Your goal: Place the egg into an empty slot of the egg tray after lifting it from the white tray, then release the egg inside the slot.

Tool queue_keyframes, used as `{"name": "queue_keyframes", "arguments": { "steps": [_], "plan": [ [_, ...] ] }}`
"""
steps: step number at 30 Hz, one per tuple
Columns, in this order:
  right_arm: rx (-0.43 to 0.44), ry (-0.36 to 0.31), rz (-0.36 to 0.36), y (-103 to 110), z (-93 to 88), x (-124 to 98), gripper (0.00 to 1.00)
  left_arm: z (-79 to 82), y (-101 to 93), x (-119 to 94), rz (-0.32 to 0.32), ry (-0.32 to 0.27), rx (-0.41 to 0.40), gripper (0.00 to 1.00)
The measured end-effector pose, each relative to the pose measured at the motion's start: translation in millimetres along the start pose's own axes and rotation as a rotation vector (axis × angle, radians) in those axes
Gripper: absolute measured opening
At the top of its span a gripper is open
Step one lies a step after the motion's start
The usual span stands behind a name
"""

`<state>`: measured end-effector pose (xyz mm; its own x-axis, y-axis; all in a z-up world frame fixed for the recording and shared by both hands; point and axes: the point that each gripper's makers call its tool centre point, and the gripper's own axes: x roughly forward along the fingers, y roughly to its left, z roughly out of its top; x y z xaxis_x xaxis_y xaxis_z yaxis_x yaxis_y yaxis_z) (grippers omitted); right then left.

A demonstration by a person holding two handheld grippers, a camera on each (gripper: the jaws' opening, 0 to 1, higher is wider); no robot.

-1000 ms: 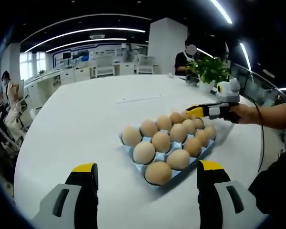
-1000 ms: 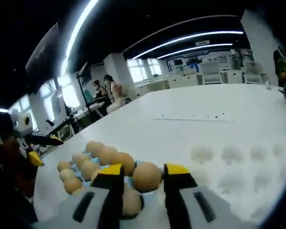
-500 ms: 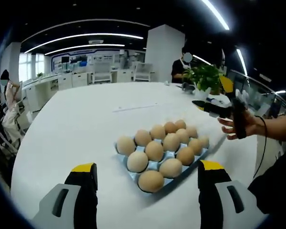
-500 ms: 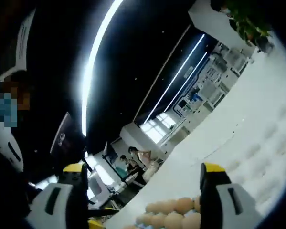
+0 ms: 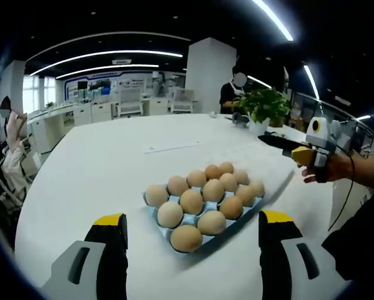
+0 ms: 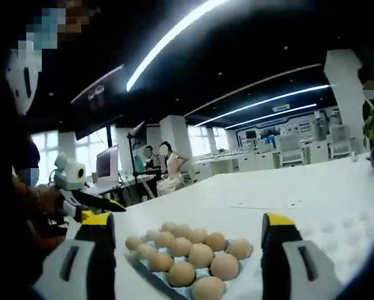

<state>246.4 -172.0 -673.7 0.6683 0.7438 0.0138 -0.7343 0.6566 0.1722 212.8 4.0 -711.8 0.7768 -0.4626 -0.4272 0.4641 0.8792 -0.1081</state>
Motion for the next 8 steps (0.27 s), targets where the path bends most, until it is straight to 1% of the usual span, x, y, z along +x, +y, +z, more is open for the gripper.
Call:
{"name": "queue_keyframes", "arguments": {
  "steps": [2, 5, 8],
  "plan": [
    [-0.027, 0.021, 0.003, 4, -3.3, -4, 1.00, 0.5, -1.7, -3, 0.002, -0.006, 0.006, 0.86],
    [-0.036, 0.038, 0.015, 9, -4.4, -10, 1.00, 1.2, -3.5, -7, 0.004, -0.016, 0.015, 0.86],
    [-0.030, 0.035, 0.028, 12, -2.9, -17, 1.00, 5.6, -9.5, -13, -0.012, -0.041, 0.026, 0.86]
  ]
}}
